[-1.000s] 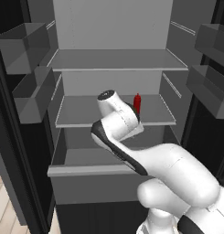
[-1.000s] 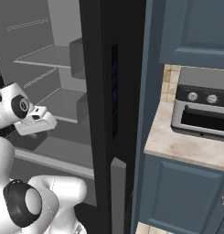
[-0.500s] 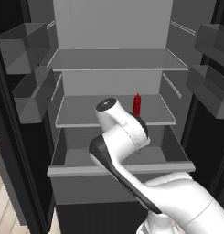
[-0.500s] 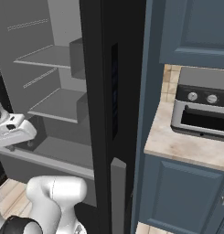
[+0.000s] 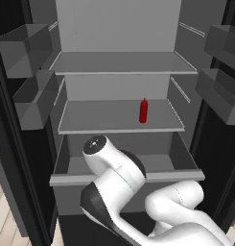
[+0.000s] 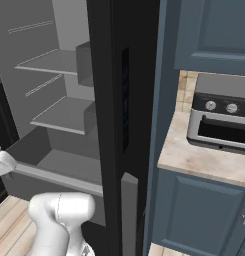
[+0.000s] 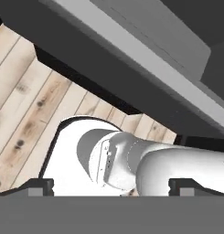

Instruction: Place the eggplant and squash inside the fridge drawer. Close the drawer after placing the vegetables.

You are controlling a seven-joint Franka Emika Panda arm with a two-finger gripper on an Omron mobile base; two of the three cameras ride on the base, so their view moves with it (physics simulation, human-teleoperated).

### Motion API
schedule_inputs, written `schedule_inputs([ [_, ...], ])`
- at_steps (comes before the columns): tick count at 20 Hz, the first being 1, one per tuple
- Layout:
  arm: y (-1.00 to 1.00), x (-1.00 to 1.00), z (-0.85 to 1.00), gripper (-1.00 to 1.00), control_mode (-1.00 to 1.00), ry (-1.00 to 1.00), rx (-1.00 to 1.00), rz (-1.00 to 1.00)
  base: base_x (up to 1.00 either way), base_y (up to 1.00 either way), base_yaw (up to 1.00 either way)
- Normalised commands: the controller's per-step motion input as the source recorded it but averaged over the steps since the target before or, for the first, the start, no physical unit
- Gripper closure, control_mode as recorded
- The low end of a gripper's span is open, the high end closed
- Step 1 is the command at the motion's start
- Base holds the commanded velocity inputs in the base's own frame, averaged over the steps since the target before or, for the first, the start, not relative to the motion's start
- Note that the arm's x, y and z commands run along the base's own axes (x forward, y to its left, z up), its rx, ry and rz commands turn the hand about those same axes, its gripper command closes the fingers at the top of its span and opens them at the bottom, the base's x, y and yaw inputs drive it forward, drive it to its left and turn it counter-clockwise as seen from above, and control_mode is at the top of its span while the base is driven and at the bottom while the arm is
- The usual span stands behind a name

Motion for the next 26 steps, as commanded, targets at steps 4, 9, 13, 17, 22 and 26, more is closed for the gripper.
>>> schedule_inputs([
  [4, 0.7, 0.14, -0.75, -1.0, -1.0, 0.1, -0.09, 0.19, 0.0, 0.0, 0.0],
  [9, 0.59, 0.55, -0.89, -1.0, -1.0, 0.07, -0.1, 0.17, 0.0, 0.0, 0.0],
  [13, 0.5, 0.64, -0.89, -1.0, -1.0, 0.05, -0.1, 0.15, 0.0, 0.0, 0.0],
  [17, 0.31, 0.67, -0.46, -1.0, -1.0, 0.06, -0.03, 0.11, 0.0, 0.0, 0.0],
  [22, 0.16, 0.76, -0.28, -1.0, -1.0, 0.04, 0.0, 0.11, 0.0, 0.0, 0.0],
  [26, 0.03, 0.78, -0.25, -1.0, -1.0, 0.0, 0.0, 0.07, 0.0, 0.0, 0.0],
])
